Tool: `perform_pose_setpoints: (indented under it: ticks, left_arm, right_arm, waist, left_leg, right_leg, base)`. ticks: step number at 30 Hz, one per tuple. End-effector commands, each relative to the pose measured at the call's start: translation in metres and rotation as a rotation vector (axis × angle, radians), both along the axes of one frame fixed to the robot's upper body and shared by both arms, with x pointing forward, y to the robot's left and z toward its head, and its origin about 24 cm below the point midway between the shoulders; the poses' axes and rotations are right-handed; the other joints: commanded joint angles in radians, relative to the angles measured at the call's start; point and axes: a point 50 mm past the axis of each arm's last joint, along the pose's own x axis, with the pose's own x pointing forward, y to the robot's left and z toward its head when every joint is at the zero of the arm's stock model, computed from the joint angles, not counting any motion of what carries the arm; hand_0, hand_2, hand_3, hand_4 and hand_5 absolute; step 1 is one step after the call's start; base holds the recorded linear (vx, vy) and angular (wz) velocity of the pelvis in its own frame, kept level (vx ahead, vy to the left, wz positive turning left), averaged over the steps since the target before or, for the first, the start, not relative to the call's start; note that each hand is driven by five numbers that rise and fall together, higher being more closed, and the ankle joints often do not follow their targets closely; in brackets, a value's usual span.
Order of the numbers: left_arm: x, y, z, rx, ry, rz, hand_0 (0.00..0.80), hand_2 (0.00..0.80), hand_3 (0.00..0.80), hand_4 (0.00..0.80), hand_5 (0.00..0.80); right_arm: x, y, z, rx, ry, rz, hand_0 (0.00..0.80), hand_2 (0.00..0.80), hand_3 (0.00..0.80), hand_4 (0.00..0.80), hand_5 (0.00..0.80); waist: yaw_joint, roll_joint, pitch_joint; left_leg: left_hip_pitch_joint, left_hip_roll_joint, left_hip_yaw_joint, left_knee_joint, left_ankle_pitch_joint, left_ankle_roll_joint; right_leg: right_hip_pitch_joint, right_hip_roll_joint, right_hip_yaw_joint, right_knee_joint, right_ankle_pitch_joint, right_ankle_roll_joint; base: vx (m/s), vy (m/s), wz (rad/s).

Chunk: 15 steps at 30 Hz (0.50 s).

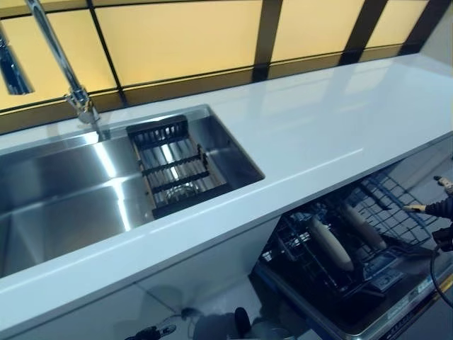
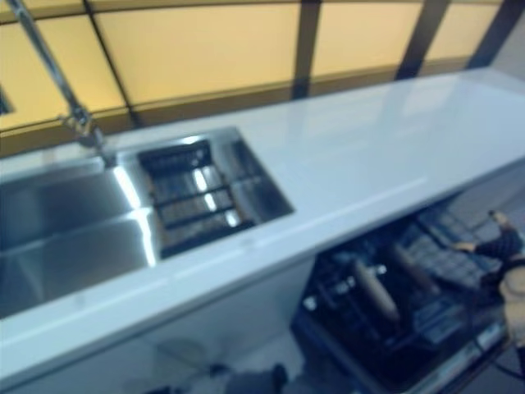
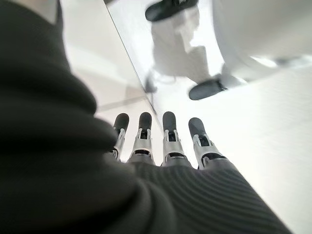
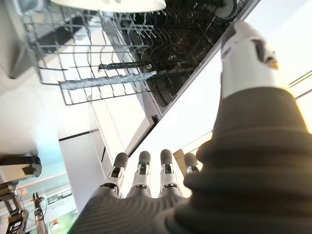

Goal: Take plates into dishwasher

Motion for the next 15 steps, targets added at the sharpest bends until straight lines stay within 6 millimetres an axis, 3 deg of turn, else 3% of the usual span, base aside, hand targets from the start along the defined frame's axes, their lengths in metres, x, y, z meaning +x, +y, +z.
perform_pose_setpoints:
  ticks: [1, 4, 7, 9, 10, 11, 12, 13, 15]
  left_arm:
    - [0.031, 0.015, 0.011, 0.035, -0.075, -0.001, 0.000, 0.000, 0.000, 0.000, 0.000]
    - [0.035, 0.006, 0.010, 0.007, -0.087, 0.010, 0.000, 0.000, 0.000, 0.000, 0.000]
    - [0.043, -0.003, 0.010, -0.034, -0.095, 0.046, 0.000, 0.000, 0.000, 0.000, 0.000]
    - [0.047, -0.010, 0.009, -0.070, -0.070, 0.063, 0.000, 0.000, 0.000, 0.000, 0.000]
    - [0.048, -0.010, 0.010, -0.079, -0.062, 0.064, 0.000, 0.000, 0.000, 0.000, 0.000]
    - [0.049, -0.010, 0.010, -0.080, -0.057, 0.060, 0.000, 0.000, 0.000, 0.000, 0.000]
    - [0.046, -0.007, 0.010, -0.067, -0.015, 0.033, 0.000, 0.000, 0.000, 0.000, 0.000]
    - [0.042, -0.002, 0.009, -0.031, 0.011, 0.016, 0.000, 0.000, 0.000, 0.000, 0.000]
    - [0.029, 0.009, 0.008, 0.006, 0.044, 0.051, 0.000, 0.000, 0.000, 0.000, 0.000]
  right_arm:
    - [0.003, -0.021, 0.051, -0.043, -0.267, -0.143, 0.000, 0.000, 0.000, 0.000, 0.000]
    - [-0.001, -0.024, 0.050, -0.047, -0.271, -0.150, 0.000, 0.000, 0.000, 0.000, 0.000]
    - [-0.008, -0.030, 0.049, -0.044, -0.252, -0.159, 0.000, 0.000, 0.000, 0.000, 0.000]
    - [-0.010, -0.033, 0.048, -0.051, -0.263, -0.176, 0.000, 0.000, 0.000, 0.000, 0.000]
    - [-0.007, -0.033, 0.049, -0.057, -0.278, -0.190, 0.000, 0.000, 0.000, 0.000, 0.000]
    - [-0.007, -0.034, 0.049, -0.059, -0.283, -0.202, 0.000, 0.000, 0.000, 0.000, 0.000]
    - [-0.007, -0.038, 0.048, -0.055, -0.292, -0.251, 0.000, 0.000, 0.000, 0.000, 0.000]
    - [-0.008, -0.042, 0.043, -0.043, -0.289, -0.283, 0.000, 0.000, 0.000, 0.000, 0.000]
    - [-0.009, -0.047, 0.041, -0.043, -0.277, -0.313, 0.000, 0.000, 0.000, 0.000, 0.000]
  waist:
    - [-0.005, -0.081, 0.050]
    - [-0.025, -0.084, 0.038]
    - [-0.057, -0.081, 0.016]
    - [-0.085, -0.060, 0.015]
    - [-0.093, -0.050, 0.023]
    - [-0.102, -0.047, 0.028]
    - [-0.112, -0.048, 0.038]
    - [-0.101, -0.057, 0.049]
    - [-0.085, -0.060, 0.052]
  left_leg:
    - [-0.040, 0.059, 0.072, 0.040, 0.073, -0.014]
    - [0.001, 0.055, 0.043, 0.172, 0.028, -0.014]
    - [0.052, 0.028, -0.020, 0.337, -0.029, 0.006]
    - [0.093, -0.003, -0.071, 0.340, -0.082, 0.022]
    - [0.125, -0.020, -0.062, 0.263, -0.159, 0.042]
    - [0.139, -0.024, -0.044, 0.220, -0.195, 0.052]
    - [0.156, -0.038, -0.014, 0.172, -0.237, 0.076]
    - [0.142, -0.062, -0.036, 0.178, -0.253, 0.097]
    - [0.142, -0.083, -0.053, 0.168, -0.255, 0.104]
  right_leg:
    - [-0.004, -0.040, -0.034, 0.057, -0.051, 0.033]
    - [-0.018, -0.051, -0.033, 0.057, -0.038, 0.012]
    - [-0.066, -0.048, -0.004, 0.061, -0.010, -0.008]
    - [-0.142, -0.035, 0.044, 0.100, 0.007, -0.004]
    - [-0.189, -0.042, 0.059, 0.153, 0.011, 0.016]
    - [-0.217, -0.050, 0.061, 0.166, 0.020, 0.029]
    - [-0.259, -0.068, 0.068, 0.188, 0.044, 0.060]
    - [-0.269, -0.078, 0.070, 0.188, 0.060, 0.072]
    - [-0.270, -0.089, 0.055, 0.180, 0.075, 0.086]
  base:
    - [-0.268, 0.033, 0.73]
    - [-0.168, 0.086, 0.55]
    - [-0.247, 0.108, -0.06]
    - [-0.382, 0.210, -0.49]
    - [-0.357, 0.189, -0.37]
    - [-0.444, 0.192, -0.15]
    - [-0.447, 0.110, 0.23]
    - [-0.509, 0.101, 0.44]
    - [-0.320, 0.043, 0.42]
